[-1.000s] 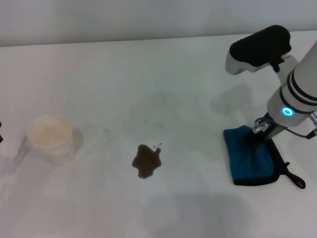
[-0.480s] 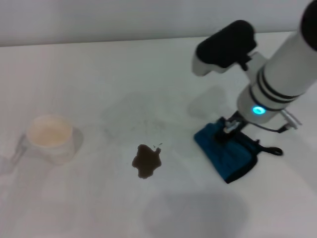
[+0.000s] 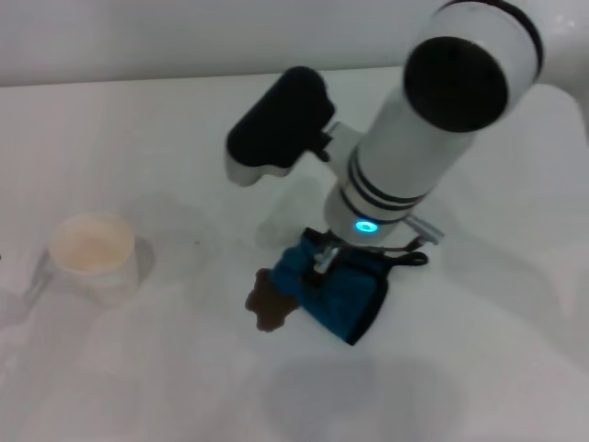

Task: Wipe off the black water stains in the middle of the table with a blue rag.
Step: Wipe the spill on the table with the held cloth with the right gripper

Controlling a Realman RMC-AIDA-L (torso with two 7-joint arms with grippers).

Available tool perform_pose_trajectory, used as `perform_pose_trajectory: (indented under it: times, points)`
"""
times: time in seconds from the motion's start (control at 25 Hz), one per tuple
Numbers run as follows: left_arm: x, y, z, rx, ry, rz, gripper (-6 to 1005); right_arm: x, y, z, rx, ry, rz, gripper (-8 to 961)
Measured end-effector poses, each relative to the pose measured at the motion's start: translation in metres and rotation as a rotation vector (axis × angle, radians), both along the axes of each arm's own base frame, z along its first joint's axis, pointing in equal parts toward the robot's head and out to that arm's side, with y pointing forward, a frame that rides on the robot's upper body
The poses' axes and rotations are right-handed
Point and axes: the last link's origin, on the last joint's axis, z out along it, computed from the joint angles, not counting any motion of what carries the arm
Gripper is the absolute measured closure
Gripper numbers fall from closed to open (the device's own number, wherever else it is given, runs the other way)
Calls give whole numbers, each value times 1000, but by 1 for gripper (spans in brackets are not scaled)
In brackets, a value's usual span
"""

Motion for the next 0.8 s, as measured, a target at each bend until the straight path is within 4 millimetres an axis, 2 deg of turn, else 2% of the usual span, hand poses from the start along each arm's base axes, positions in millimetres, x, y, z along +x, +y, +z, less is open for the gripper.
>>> perform_pose_trajectory:
  times: [0.2,0.36,0.52,0.8]
  points:
    - [-1,-2,0,3,1,6,120,-21,2,-10,-16,40,66,920]
    - [-2,-1,0,2,3,9,119,-39,-11,-27,-86,51,125,920]
    - [-1,1,0,2,3,5,120,-43,-26,-38,-151,41,140,919]
    - [1,2,-1,-2,3,-3,119,-52,-43,-46,-214,61,173,920]
